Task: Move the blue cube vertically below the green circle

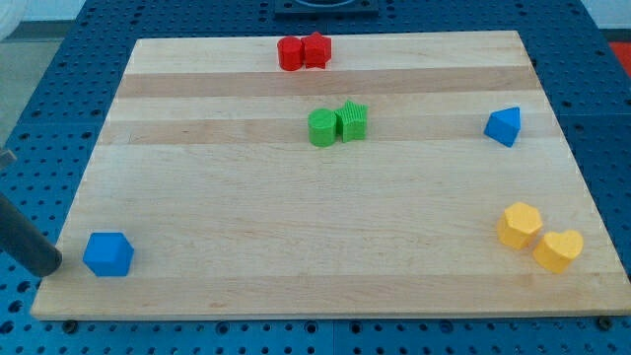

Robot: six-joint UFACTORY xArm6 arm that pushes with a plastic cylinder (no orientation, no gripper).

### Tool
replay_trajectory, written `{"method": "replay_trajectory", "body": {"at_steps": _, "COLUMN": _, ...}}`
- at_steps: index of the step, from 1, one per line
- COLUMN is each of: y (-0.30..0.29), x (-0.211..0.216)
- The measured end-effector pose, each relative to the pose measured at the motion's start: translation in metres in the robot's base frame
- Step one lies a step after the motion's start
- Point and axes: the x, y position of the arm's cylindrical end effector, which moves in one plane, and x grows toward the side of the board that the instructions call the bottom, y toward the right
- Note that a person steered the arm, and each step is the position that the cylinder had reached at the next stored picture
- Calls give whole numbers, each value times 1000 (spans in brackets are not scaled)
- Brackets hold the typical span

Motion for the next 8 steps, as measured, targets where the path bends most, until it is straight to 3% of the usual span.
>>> {"method": "replay_trajectory", "body": {"at_steps": 4, "y": 57, "x": -3}}
{"method": "replay_trajectory", "body": {"at_steps": 8, "y": 117, "x": -39}}
